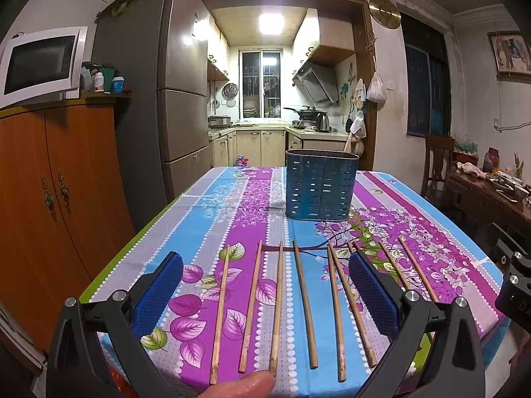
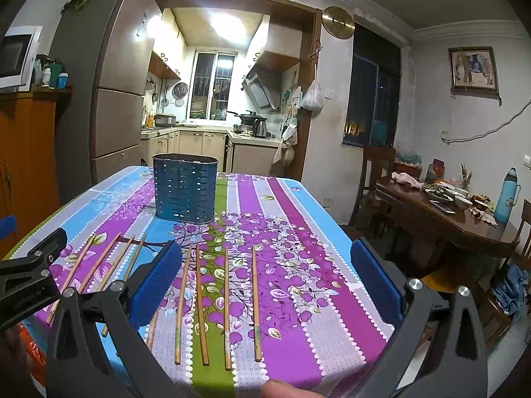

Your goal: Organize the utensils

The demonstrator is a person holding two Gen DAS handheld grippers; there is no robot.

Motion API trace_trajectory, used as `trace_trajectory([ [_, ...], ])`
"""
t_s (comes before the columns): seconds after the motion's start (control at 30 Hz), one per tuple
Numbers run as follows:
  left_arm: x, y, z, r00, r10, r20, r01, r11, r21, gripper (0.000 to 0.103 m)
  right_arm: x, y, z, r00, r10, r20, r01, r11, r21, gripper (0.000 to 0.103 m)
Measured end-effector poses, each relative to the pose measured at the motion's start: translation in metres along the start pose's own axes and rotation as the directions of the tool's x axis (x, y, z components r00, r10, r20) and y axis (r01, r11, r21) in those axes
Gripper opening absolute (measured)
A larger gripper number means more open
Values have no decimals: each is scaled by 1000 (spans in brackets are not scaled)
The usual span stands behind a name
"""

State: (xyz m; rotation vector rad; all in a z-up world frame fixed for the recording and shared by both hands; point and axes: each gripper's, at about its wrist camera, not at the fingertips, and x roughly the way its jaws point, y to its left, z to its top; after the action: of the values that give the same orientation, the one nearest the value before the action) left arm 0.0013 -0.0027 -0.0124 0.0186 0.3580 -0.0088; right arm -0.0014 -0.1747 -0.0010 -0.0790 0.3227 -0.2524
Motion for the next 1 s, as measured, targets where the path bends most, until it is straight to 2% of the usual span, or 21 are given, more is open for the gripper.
trace_trajectory([
  [0.53, 4, 4, -1, 1000, -7, -19, 7, 1000, -22, 100, 8, 1, 0, 999, -29, -38, 28, 999, -17, 98],
  [0.8, 9, 15, -1, 999, -10, -36, 7, 995, -97, 100, 9, 3, -1, 999, -27, -40, 27, 999, -24, 98],
  [1.0, 9, 19, -7, 998, 53, -27, -56, 992, -112, 99, 9, 3, 0, 999, -31, -35, 31, 999, -16, 98],
])
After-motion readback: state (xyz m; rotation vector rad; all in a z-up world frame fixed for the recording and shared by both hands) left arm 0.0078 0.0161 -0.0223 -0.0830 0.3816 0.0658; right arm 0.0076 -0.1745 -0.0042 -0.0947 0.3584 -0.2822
